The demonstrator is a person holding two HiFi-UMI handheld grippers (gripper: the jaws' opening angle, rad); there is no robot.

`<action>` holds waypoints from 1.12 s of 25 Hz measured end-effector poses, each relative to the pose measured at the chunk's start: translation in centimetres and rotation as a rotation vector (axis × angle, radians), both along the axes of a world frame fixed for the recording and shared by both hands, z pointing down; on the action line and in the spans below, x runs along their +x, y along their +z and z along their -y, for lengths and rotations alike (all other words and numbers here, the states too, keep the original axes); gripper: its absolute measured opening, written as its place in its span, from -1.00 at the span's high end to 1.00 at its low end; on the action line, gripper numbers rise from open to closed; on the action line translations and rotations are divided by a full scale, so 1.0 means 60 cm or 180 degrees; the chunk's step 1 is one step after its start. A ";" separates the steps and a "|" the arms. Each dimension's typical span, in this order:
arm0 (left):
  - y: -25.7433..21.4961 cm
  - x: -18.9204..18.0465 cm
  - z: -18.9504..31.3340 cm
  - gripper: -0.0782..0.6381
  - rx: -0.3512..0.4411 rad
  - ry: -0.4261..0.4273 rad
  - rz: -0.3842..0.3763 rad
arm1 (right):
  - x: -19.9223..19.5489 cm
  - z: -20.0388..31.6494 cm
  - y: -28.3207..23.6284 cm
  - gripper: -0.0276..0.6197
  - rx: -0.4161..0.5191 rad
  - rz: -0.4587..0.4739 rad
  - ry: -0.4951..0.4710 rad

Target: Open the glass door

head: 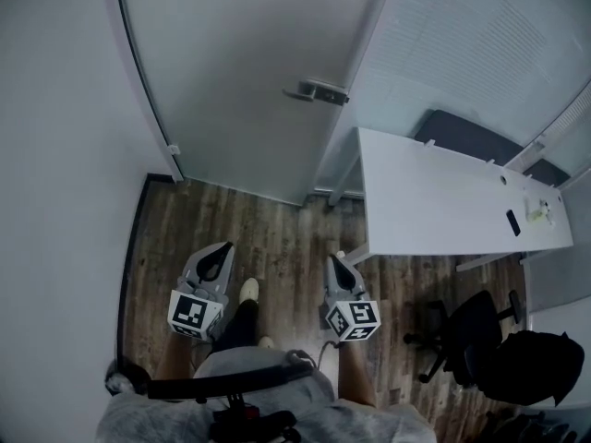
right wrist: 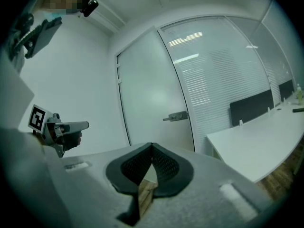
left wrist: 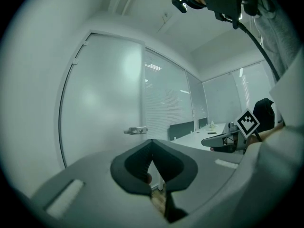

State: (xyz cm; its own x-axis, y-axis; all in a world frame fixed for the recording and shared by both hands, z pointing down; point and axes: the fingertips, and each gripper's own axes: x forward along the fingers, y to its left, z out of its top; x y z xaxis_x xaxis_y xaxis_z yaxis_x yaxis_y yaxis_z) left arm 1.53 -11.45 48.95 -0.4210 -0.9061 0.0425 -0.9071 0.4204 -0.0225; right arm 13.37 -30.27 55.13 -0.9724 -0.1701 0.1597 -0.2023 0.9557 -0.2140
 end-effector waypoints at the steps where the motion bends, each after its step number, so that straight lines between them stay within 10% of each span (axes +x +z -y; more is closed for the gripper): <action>1: -0.002 -0.015 0.008 0.77 -0.0002 0.0030 0.0020 | -0.012 0.008 -0.002 0.91 0.0005 0.0006 0.0034; 28: -0.003 -0.316 0.191 0.77 -0.0031 0.0658 0.0079 | -0.262 0.136 -0.014 0.91 -0.0020 -0.0020 0.0641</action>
State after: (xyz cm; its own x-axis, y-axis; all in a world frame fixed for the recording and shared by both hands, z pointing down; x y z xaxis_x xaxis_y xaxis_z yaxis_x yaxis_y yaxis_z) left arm -17.44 -22.88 48.78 -0.2272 -0.9729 0.0435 -0.9731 0.2250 -0.0491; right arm -2.35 -38.41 54.32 -0.9178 -0.3601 0.1674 -0.3907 0.8943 -0.2180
